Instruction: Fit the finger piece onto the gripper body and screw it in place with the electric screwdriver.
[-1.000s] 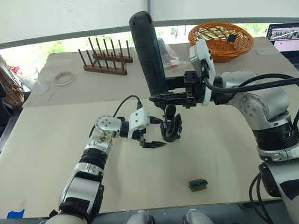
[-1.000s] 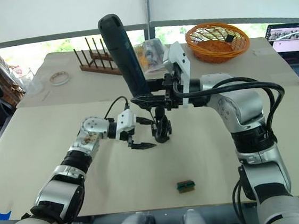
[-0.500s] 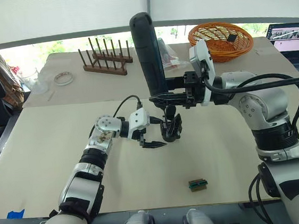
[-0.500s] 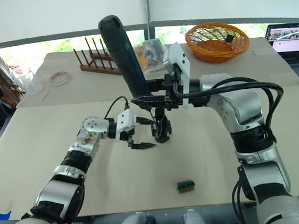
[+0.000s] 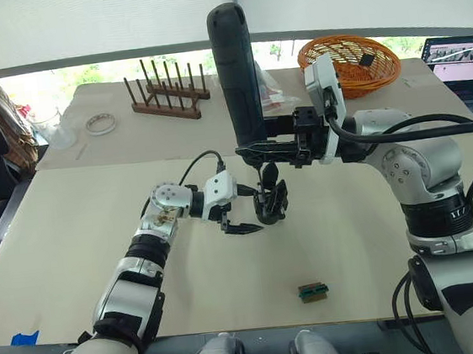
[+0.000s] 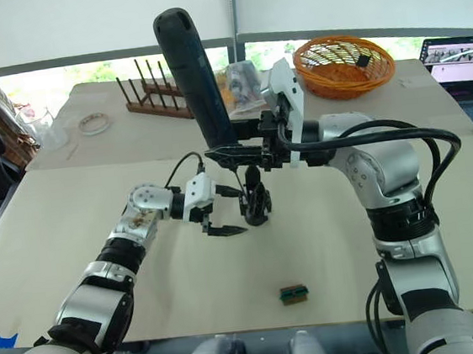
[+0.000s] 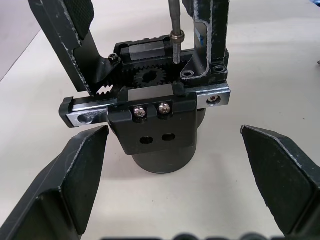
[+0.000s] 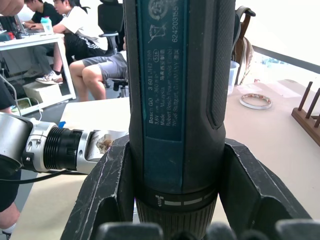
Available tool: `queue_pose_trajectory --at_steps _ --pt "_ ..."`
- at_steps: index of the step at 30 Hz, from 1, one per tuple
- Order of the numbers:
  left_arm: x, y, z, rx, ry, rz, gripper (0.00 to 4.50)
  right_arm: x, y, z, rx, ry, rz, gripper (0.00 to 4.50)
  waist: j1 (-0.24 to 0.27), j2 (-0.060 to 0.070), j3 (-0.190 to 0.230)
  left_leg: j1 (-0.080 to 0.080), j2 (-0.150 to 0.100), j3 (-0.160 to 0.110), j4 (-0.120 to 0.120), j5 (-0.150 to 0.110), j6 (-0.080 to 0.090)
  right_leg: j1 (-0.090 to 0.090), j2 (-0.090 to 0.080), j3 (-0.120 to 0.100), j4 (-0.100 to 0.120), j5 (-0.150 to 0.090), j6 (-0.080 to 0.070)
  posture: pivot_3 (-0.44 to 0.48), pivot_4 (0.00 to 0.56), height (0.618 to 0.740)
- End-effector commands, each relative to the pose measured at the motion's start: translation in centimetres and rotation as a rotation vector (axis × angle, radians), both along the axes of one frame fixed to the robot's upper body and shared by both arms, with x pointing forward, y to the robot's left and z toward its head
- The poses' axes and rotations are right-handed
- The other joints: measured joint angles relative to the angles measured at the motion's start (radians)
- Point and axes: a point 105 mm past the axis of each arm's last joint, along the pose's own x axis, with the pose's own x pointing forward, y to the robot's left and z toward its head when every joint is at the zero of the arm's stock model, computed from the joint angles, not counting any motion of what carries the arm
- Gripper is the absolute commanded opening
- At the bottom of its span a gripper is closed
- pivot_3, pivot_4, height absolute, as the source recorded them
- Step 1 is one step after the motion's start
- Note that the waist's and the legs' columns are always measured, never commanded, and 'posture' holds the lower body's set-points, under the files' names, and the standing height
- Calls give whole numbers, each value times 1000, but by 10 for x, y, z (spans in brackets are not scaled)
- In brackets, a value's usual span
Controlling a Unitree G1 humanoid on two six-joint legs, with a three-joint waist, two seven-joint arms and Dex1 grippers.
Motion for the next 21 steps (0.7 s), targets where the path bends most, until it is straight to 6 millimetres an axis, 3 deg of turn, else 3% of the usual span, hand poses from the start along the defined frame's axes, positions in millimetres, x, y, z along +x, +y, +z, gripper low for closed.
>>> queue_pose_trajectory --at_steps 1,21 --pt "2 -4 12 -4 -43 -15 4500 -10 -2 16 30 -70 17 1926 0 0 0 0 0 0 0 0 0 0 0 0 0 0 0 0 150 740" --pt "2 -4 12 -6 -43 -16 4500 -9 -3 11 24 -56 9 1926 0 0 0 0 0 0 0 0 0 0 0 0 0 0 0 0 150 740"
